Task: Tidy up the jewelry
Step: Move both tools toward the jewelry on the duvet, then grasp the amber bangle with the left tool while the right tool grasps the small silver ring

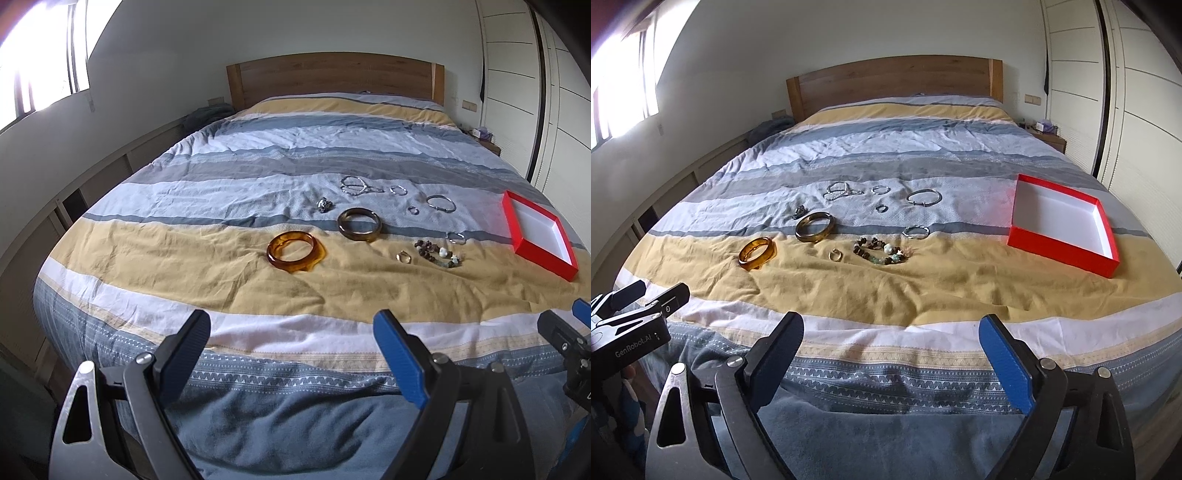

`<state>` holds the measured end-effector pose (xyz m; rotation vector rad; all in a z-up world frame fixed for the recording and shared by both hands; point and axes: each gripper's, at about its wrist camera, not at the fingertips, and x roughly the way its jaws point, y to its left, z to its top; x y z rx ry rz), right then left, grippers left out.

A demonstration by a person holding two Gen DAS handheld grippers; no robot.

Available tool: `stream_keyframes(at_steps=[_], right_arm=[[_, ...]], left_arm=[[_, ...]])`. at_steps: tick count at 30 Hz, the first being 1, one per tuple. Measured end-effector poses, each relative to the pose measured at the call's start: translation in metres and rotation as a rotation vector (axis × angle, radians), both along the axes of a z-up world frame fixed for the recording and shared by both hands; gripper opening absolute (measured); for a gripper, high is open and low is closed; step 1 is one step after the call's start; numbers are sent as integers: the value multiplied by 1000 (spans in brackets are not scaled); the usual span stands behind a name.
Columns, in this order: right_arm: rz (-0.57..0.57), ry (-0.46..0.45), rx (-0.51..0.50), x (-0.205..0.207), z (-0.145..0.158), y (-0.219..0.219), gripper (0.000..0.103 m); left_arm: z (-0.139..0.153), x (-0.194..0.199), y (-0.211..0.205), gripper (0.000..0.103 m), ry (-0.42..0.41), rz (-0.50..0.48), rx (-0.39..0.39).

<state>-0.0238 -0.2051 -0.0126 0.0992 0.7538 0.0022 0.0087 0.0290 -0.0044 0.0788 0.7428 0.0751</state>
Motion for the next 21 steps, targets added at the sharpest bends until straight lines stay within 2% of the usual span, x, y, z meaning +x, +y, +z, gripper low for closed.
stream_keyframes(at_steps=[6,13,21], right_arm=[[43,35,23,16,-15,4,79],[78,58,60,41,-24,9,62],[136,105,172,84,-35,18,48]], left_arm=[[-12,18,6,89,5,14,10],[-24,42,15,89,30,22,-15],[-37,79,24,88,61,12,-40]])
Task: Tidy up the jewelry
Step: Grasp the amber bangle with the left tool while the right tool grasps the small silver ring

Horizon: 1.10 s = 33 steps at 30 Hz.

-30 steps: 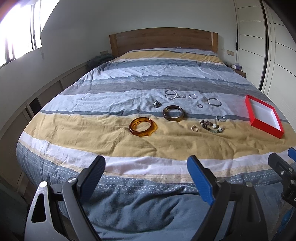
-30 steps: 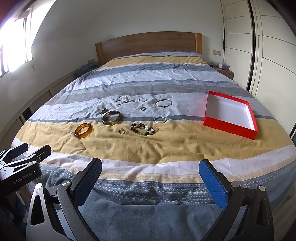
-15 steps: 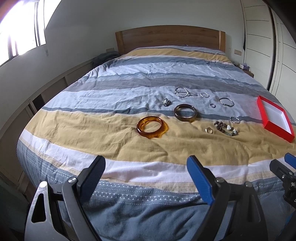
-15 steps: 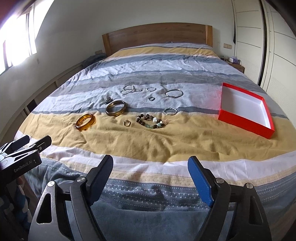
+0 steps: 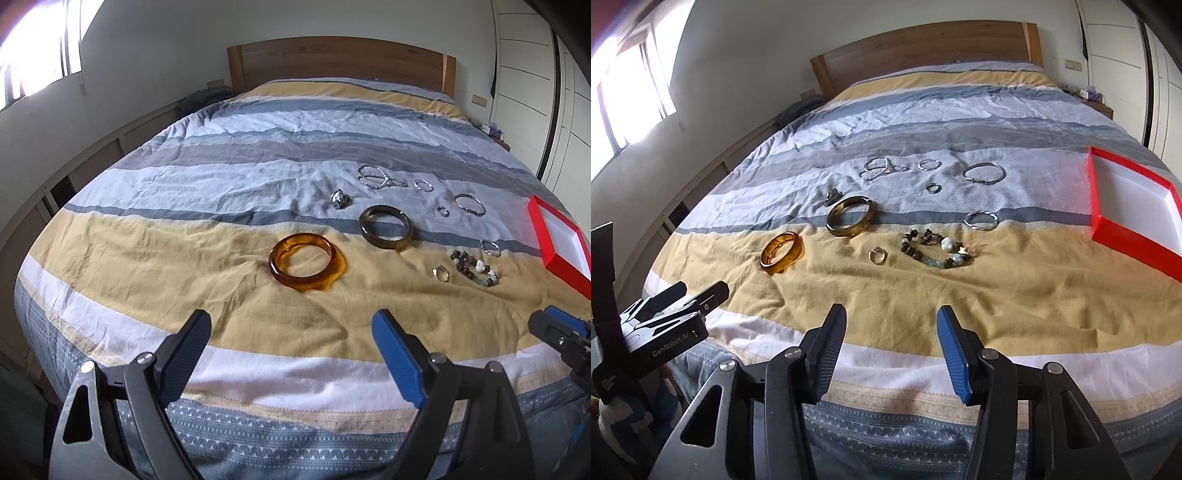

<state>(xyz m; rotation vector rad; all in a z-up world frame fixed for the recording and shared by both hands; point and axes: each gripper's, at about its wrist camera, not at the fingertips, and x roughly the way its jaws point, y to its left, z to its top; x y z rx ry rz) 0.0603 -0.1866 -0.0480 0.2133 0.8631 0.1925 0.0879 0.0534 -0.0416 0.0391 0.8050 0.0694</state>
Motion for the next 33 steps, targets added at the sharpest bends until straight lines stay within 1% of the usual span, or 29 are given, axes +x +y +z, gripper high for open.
stream_keyframes(at_steps=[2,7,8,11,14,21,24,25,28,31,32,33], right_arm=[[25,20,28,13,-7,6,44],[77,67,52,48,-27,24,39],[84,77,57,56,-32,27,38],[94,103,69,77,-45,33,36],[92,123,68,94,-54,36,35],[84,162,78,123,-76,36,30],[91,161,70,130,-82,40,24],[95,162,63,131,-84,41,21],[103,163,48,133,-88,45,21],[108,165,35,134,-90,46,21],[109,164,32,134,-91,46,21],[110,163,28,134,-91,46,21]], left_arm=[[-4,13,6,88,8,16,-13],[-19,44,22,85,40,55,-47],[-22,50,24,83,48,62,-57],[-30,69,32,78,65,87,-82],[-41,88,38,78,88,105,-117],[-75,116,41,73,179,123,-139],[-83,122,42,72,195,131,-146],[-85,124,42,72,197,130,-141],[-88,128,40,65,200,123,-143],[-89,132,44,59,202,123,-178],[-89,134,44,53,200,123,-185],[-88,134,45,42,195,123,-186]])
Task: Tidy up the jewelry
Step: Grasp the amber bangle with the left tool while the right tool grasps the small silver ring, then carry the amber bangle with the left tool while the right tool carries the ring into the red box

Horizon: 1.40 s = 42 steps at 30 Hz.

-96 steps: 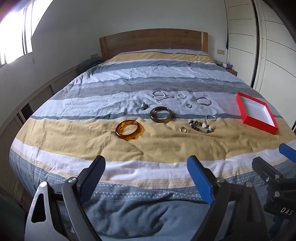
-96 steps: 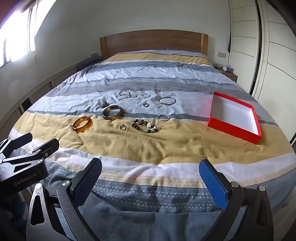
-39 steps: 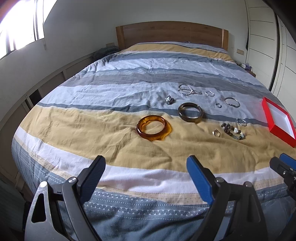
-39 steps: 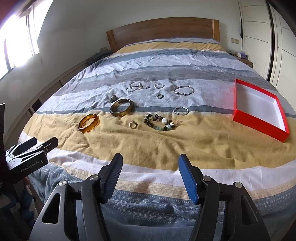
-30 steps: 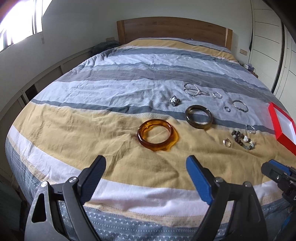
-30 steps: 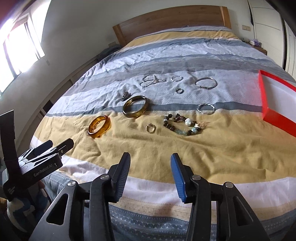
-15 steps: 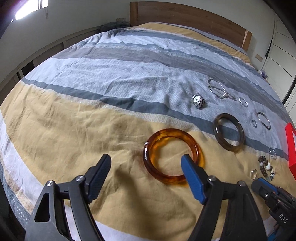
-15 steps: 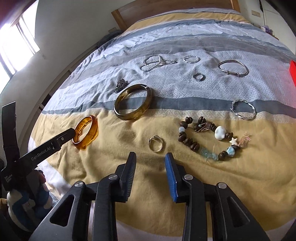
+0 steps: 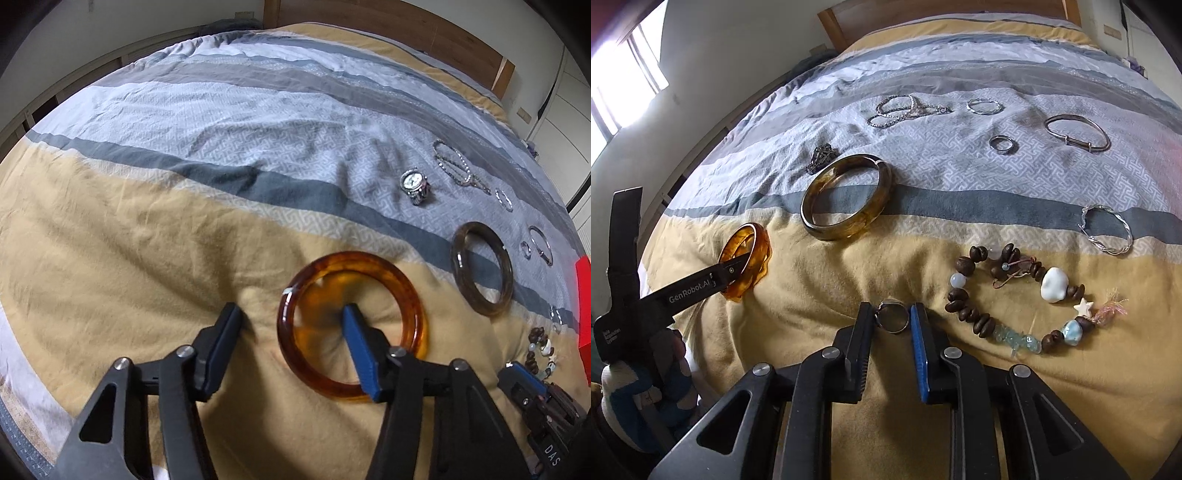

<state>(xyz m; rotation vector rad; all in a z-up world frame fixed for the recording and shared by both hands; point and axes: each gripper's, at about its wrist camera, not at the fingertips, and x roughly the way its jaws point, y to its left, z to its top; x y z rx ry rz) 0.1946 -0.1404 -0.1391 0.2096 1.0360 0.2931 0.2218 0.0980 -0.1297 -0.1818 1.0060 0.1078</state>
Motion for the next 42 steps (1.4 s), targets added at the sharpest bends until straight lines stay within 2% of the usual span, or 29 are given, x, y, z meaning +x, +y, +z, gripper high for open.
stream_keyframes(at_steps=[1,3,5,15,24,30,35,42], right_arm=[[2,-2,-4,0,0,0,21],[9,-11,-18,-2,3,2,20],[15,-22,-27,-4,7,3,20],[33,-69,-50,-27,29,2,20],[23,-120,-36,-57,60,-6,20],[17,-174,-35,-83,87,-10,20],[-12,-217,-39,-108,111,-27,20],[-104,-273,-65,-145,147,-76,20]], left_arm=[[1,0,0,36,-3,0,1],[4,-2,2,14,-8,-5,-16],[6,-5,4,11,-10,-9,-39],[28,-24,-3,10,-34,-24,-22],[65,-51,-21,10,-100,-87,55],[96,-73,-35,10,-158,-118,70],[123,-91,-59,10,-202,-164,66],[156,-109,-118,10,-227,-268,-3]])
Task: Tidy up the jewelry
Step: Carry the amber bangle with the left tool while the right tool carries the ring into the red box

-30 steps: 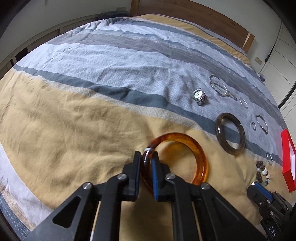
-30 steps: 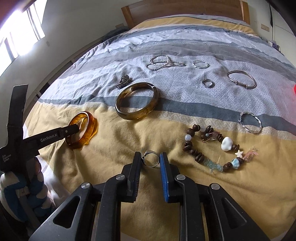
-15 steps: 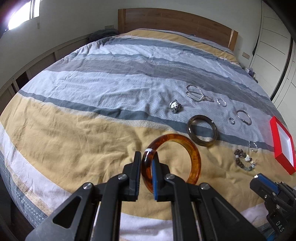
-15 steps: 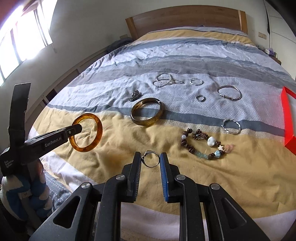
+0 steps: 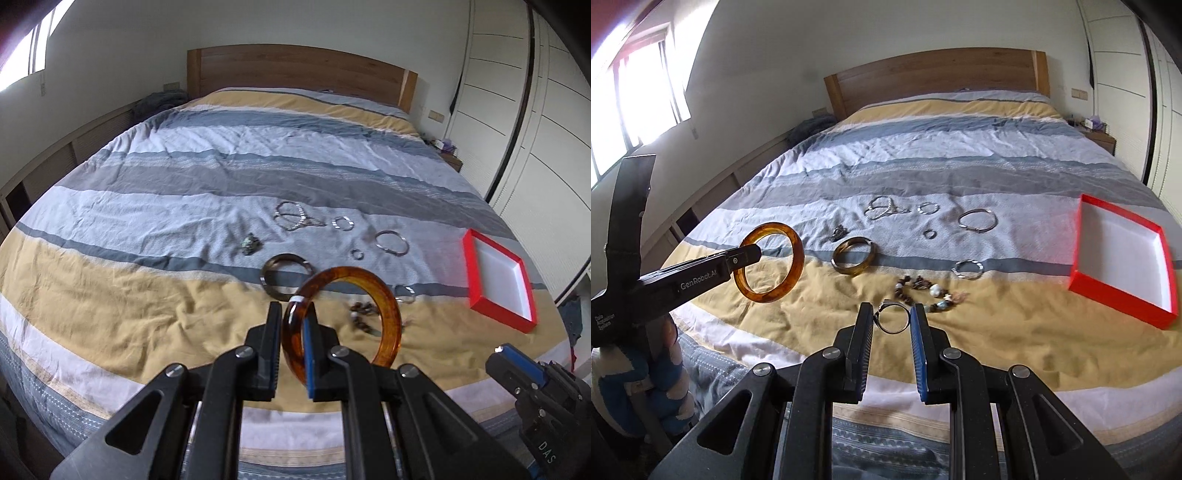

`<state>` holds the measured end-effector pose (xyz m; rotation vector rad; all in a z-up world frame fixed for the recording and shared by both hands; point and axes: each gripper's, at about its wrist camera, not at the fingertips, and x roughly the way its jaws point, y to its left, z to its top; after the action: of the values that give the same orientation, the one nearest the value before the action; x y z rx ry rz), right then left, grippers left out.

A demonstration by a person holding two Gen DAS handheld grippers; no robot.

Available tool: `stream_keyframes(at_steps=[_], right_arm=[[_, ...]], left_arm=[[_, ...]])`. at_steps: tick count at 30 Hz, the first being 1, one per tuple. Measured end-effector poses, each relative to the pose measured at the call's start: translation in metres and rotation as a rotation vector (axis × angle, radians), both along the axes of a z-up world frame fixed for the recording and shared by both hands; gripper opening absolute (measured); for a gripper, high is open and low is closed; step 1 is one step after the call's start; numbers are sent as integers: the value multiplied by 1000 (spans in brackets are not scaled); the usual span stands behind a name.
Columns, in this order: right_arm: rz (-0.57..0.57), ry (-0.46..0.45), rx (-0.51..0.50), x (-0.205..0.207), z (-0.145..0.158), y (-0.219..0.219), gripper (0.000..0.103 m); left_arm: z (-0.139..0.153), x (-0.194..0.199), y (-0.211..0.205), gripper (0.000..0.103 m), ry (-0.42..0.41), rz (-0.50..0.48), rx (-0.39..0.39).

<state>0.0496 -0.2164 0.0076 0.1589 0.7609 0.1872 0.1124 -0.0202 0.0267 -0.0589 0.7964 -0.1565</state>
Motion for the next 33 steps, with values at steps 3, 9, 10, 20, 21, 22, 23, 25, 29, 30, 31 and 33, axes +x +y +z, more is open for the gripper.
stream_keyframes(at_steps=[3,9,10,20,21,22,23,25,29,30,31,33], right_arm=[[-61,-15,-1,-13,13,-36,20],[-184,-15,-46,-21,19,-119,20],[-202,-10,-53,-20,18,-131,20],[-314,51,-106,24,-8,-251,20],[-315,58,-108,31,-11,-258,20],[-316,66,-111,38,-16,-266,20],[-315,77,-112,45,-22,-273,20],[-311,98,-120,60,-34,-286,20],[-308,138,-137,90,-56,-309,20],[-305,148,-140,98,-61,-314,20],[-301,160,-144,106,-67,-317,20],[-298,182,-146,121,-77,-326,20]], left_arm=[[8,-3,-33,10,8,-62,-17],[6,9,-117,10,32,-185,-23],[4,13,-132,10,38,-204,-22],[-31,62,-271,10,97,-363,-8],[-37,68,-284,10,107,-376,-7],[-43,73,-294,10,116,-387,-7],[-49,78,-305,10,124,-398,-4],[-62,88,-325,10,141,-421,7],[-87,102,-360,10,172,-450,30],[-94,107,-365,10,179,-455,39],[-100,111,-370,10,187,-459,45],[-111,118,-380,10,207,-468,52]])
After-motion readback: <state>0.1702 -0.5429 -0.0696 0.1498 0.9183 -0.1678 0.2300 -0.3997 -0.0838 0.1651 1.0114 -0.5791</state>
